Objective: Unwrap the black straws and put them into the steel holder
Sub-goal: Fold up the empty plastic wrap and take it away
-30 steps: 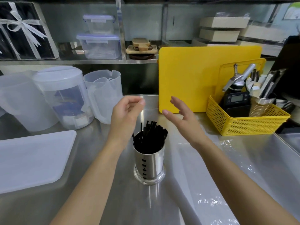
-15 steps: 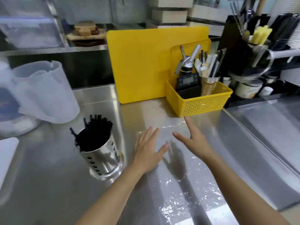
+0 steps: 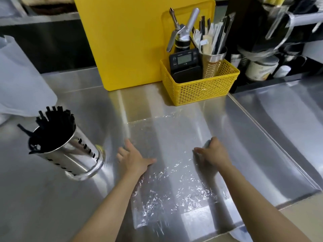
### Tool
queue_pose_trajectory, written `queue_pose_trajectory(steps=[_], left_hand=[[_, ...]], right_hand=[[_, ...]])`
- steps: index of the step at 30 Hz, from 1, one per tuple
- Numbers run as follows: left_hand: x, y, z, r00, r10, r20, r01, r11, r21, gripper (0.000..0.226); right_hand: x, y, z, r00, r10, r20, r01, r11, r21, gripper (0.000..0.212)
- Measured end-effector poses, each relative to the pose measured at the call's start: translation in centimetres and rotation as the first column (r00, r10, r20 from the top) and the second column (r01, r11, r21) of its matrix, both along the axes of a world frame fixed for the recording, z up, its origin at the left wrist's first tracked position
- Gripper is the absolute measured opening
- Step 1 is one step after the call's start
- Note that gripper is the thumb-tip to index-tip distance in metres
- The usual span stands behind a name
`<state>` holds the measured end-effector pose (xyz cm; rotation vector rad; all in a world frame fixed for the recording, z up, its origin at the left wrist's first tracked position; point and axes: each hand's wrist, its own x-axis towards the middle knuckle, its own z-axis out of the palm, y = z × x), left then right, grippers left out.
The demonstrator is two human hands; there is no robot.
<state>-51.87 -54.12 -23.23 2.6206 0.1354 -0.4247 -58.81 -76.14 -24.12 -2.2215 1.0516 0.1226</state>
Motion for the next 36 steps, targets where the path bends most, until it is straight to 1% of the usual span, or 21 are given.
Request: queue_pose_trajectory(steps=[2, 3, 4, 5, 7, 8, 10, 11, 14, 16, 19, 20, 23, 26, 28, 30, 32, 33, 34, 35, 36], left_hand=[[0.3, -0.1, 1.0, 0.997, 0.076, -0.029, -0.079, 0.989, -0.125, 0.120], [0.5, -0.1, 1.1, 0.992, 0.116, -0.043, -0.122, 0.973, -0.194, 0.110], [0.8, 0.0, 1.1, 0.986, 0.153, -0.069, -0.166, 0.951, -0.261, 0.095], [1.0, 0.2, 1.2, 0.978, 0.174, -0.114, -0.203, 0.919, -0.338, 0.074], [1.2, 0.9, 1.3, 0.966, 0.129, -0.224, -0.225, 0.847, -0.481, 0.022], [1.3, 1.3, 1.3, 0.957, 0.100, -0.271, -0.236, 0.812, -0.534, 0.016], [1.6, 2.4, 1.0, 0.925, 0.031, -0.380, -0.270, 0.758, -0.594, 0.024], [1.8, 2.9, 0.8, 0.913, -0.006, -0.407, -0.261, 0.759, -0.597, 0.025], [1.7, 3.8, 0.7, 0.906, -0.089, -0.414, -0.212, 0.750, -0.626, 0.027], [1.6, 3.9, 0.9, 0.914, -0.128, -0.385, -0.165, 0.750, -0.641, 0.027], [1.8, 3.9, 1.5, 0.930, -0.144, -0.338, -0.139, 0.713, -0.687, 0.021], [2.0, 4.1, 1.7, 0.938, -0.134, -0.321, -0.139, 0.700, -0.700, 0.017], [2.4, 4.7, 2.6, 0.935, -0.100, -0.339, -0.163, 0.728, -0.665, 0.006], [2.6, 5.3, 2.8, 0.942, -0.086, -0.325, -0.165, 0.725, -0.669, 0.011], [2.5, 5.6, 3.0, 0.946, -0.096, -0.309, -0.165, 0.678, -0.717, 0.011], [2.4, 5.9, 3.1, 0.938, -0.126, -0.324, -0.178, 0.625, -0.760, 0.017], [2.2, 6.1, 3.1, 0.938, -0.140, -0.318, -0.172, 0.610, -0.774, 0.023], [2.2, 6.0, 2.9, 0.944, -0.124, -0.306, -0.171, 0.608, -0.775, 0.025], [2.0, 5.7, 2.9, 0.950, -0.094, -0.297, -0.185, 0.595, -0.782, 0.027], [1.9, 5.5, 2.8, 0.956, -0.049, -0.288, -0.203, 0.594, -0.778, 0.027], [1.8, 5.2, 2.6, 0.958, -0.014, -0.286, -0.223, 0.589, -0.777, 0.025]], right_hand=[[0.4, -0.4, 0.3, 0.999, 0.022, -0.045, -0.019, 0.998, 0.066, 0.052], [0.5, -0.5, 0.3, 0.998, 0.043, -0.055, -0.038, 0.995, 0.092, 0.046], [0.6, -0.6, 0.3, 0.997, 0.064, -0.054, -0.057, 0.991, 0.120, 0.037], [0.6, -0.6, 0.2, 0.995, 0.082, -0.051, -0.074, 0.987, 0.145, 0.027], [0.5, -0.5, 0.0, 0.991, 0.129, -0.045, -0.120, 0.978, 0.168, 0.018], [0.5, -0.5, 0.1, 0.988, 0.151, -0.026, -0.144, 0.971, 0.191, 0.014], [0.3, -0.7, 0.6, 0.985, 0.168, 0.046, -0.174, 0.940, 0.294, 0.016], [0.2, -1.0, 0.9, 0.982, 0.171, 0.075, -0.187, 0.912, 0.366, 0.016], [-0.4, -1.7, 1.7, 0.977, 0.162, 0.139, -0.213, 0.774, 0.597, 0.005], [-0.8, -2.3, 1.6, 0.975, 0.112, 0.194, -0.215, 0.714, 0.666, 0.015], [-1.0, -2.7, 1.3, 0.967, 0.081, 0.241, -0.231, 0.676, 0.700, 0.026], [-1.1, -2.7, 1.3, 0.966, 0.078, 0.246, -0.234, 0.666, 0.708, 0.027], [-1.2, -3.3, 0.9, 0.958, 0.012, 0.285, -0.226, 0.643, 0.732, 0.018], [-1.4, -3.6, 1.0, 0.944, -0.022, 0.328, -0.249, 0.603, 0.758, 0.019], [-1.5, -3.5, 1.2, 0.930, -0.049, 0.364, -0.272, 0.577, 0.771, 0.022], [-1.6, -3.6, 1.4, 0.915, -0.102, 0.390, -0.269, 0.567, 0.779, 0.025], [-1.7, -3.6, 1.1, 0.911, -0.129, 0.391, -0.256, 0.567, 0.783, 0.028], [-1.6, -3.5, 1.0, 0.912, -0.136, 0.386, -0.248, 0.565, 0.787, 0.028], [-1.7, -3.5, 0.7, 0.914, -0.143, 0.379, -0.242, 0.559, 0.793, 0.021], [-1.9, -3.4, 0.6, 0.913, -0.150, 0.380, -0.250, 0.532, 0.809, 0.012], [-2.0, -3.5, 0.3, 0.908, -0.155, 0.389, -0.262, 0.514, 0.817, 0.021]])
